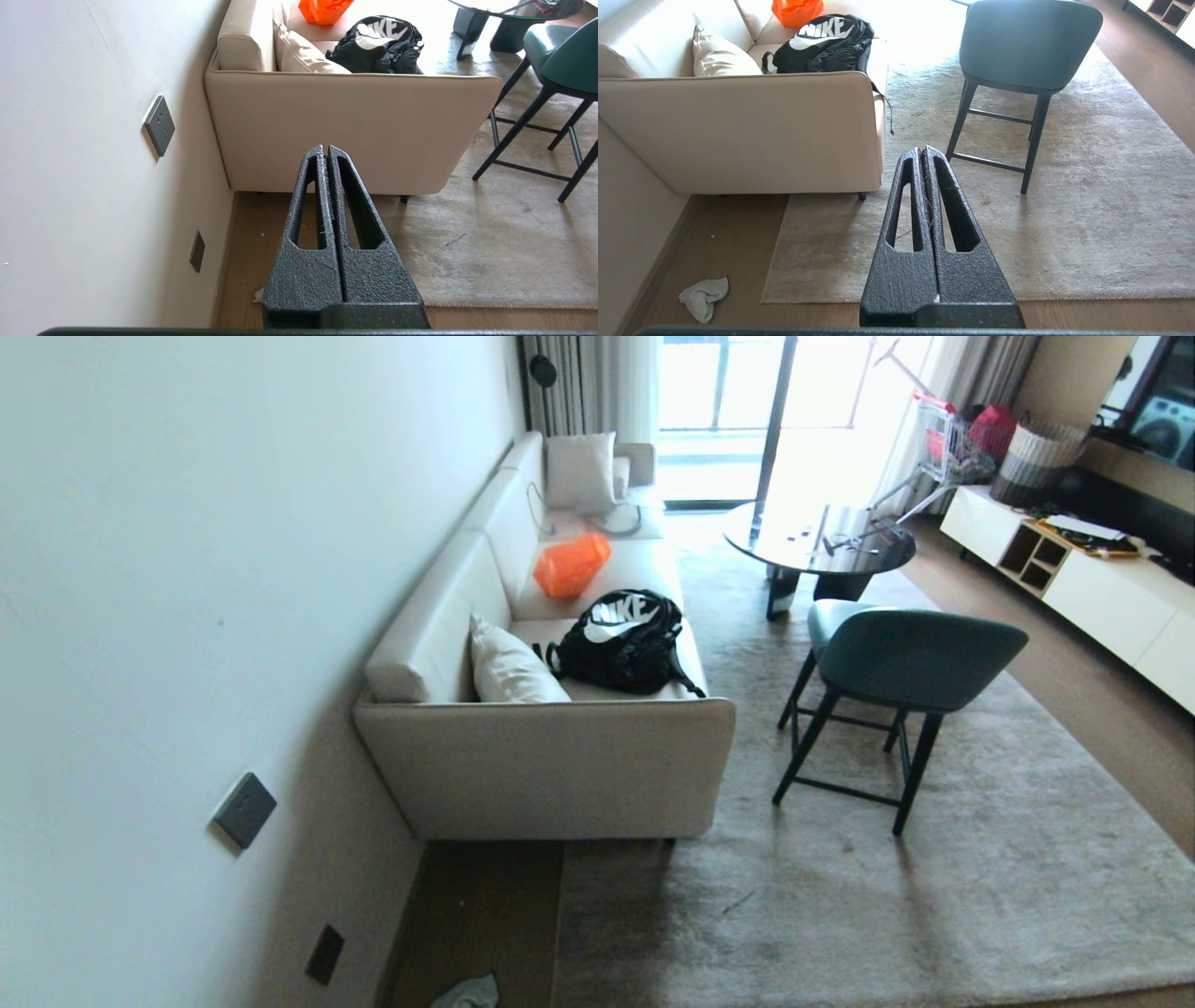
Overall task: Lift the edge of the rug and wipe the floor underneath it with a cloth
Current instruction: Pick up the rag
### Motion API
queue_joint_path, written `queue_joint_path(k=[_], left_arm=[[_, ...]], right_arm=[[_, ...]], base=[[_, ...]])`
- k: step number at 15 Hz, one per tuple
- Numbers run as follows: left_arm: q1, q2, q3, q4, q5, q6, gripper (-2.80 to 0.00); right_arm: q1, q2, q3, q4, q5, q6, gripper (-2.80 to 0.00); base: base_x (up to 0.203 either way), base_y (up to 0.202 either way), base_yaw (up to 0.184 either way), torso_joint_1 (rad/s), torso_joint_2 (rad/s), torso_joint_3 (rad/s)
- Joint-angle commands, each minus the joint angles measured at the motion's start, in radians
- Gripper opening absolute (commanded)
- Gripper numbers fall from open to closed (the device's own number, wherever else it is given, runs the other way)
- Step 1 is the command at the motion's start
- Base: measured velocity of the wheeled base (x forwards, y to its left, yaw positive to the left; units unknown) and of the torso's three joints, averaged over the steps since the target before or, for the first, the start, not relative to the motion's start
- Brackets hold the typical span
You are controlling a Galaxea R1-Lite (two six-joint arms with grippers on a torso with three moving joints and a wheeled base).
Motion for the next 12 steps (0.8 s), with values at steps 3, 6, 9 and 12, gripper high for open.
queue_joint_path(k=[3, 6, 9, 12], left_arm=[[0.000, 0.000, 0.000, 0.000, 0.000, -0.001, -2.80], [0.000, 0.000, 0.000, 0.000, 0.000, -0.001, -2.80], [0.000, 0.000, 0.000, 0.000, 0.000, -0.001, -2.80], [0.000, 0.000, 0.000, 0.000, 0.000, -0.001, -2.80]], right_arm=[[0.000, 0.001, 0.000, 0.000, 0.000, 0.000, -2.80], [0.000, 0.001, 0.000, 0.000, 0.000, 0.000, -2.80], [0.000, 0.001, 0.000, 0.000, 0.000, 0.000, -2.80], [0.000, 0.001, 0.000, 0.000, 0.000, 0.000, -2.80]], base=[[0.000, 0.000, 0.000, 0.000, 0.00, 0.000], [0.000, 0.000, 0.000, 0.000, 0.00, 0.000], [0.000, 0.000, 0.000, 0.000, 0.00, 0.000], [0.000, 0.000, 0.000, 0.000, 0.00, 0.000]])
